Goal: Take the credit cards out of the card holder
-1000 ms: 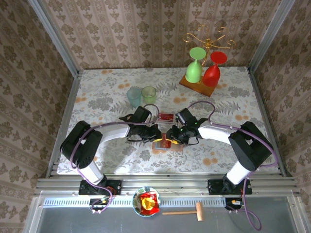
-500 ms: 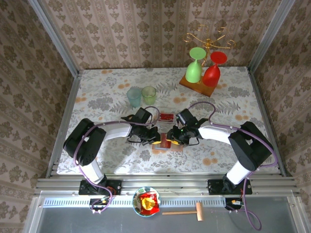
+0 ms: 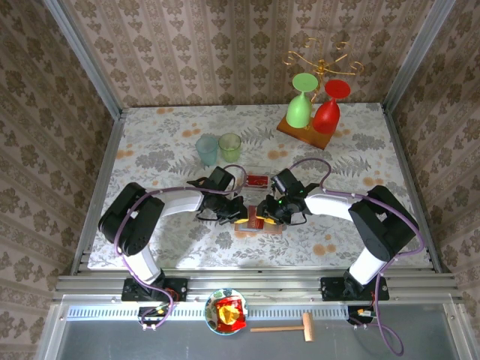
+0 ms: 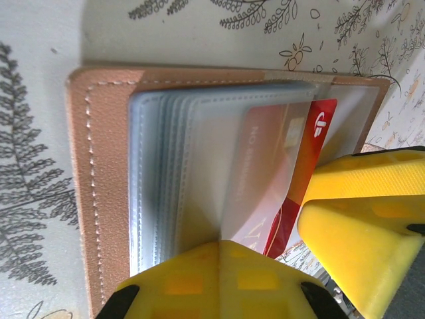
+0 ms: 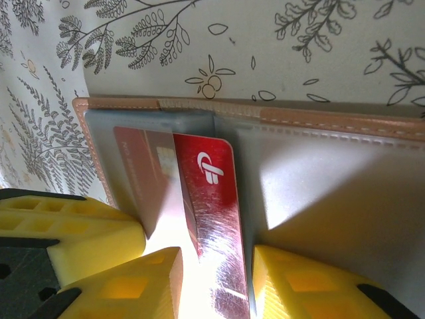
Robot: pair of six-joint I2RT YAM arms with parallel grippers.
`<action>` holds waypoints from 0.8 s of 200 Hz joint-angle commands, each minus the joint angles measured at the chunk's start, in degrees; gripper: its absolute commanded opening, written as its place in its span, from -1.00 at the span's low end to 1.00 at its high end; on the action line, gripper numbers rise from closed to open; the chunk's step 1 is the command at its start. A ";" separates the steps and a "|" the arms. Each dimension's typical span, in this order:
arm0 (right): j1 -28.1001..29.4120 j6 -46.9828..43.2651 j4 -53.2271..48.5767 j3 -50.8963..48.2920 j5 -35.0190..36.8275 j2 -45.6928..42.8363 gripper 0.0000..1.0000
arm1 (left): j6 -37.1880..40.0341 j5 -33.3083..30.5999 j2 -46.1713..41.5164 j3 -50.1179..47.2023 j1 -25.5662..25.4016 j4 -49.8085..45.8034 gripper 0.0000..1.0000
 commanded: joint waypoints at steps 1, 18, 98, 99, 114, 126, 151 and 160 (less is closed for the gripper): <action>-0.29 0.31 0.79 -0.58 -1.20 0.74 -0.34 | 1.07 -0.76 1.07 0.67 -0.08 -1.78 -0.96; -0.31 0.41 1.84 -0.97 -1.78 0.82 -0.37 | 1.13 -0.71 1.21 0.75 -0.02 -1.80 -0.96; -0.40 1.06 4.07 -1.43 -3.21 1.35 -0.46 | 1.13 -0.67 1.32 1.35 -0.07 -2.50 -0.97; -0.40 1.11 4.08 -1.45 -3.22 1.35 -0.46 | 1.13 -0.71 1.30 1.36 -0.08 -2.50 -0.97; -0.41 1.24 4.36 -1.71 -3.15 1.07 -0.51 | 1.06 -0.73 1.28 1.29 -0.09 -2.59 -0.97; -0.49 1.24 4.36 -1.74 -2.81 0.55 -0.55 | 1.09 -0.71 1.28 1.28 -0.05 -2.55 -0.97; -0.49 1.23 3.92 -1.81 -2.04 -0.31 -0.63 | 1.13 -0.71 1.37 1.28 -0.01 -2.59 -0.97; -0.56 1.24 3.91 -1.90 -1.87 -0.56 -0.67 | 1.11 -0.68 1.43 1.25 -0.08 -2.51 -0.97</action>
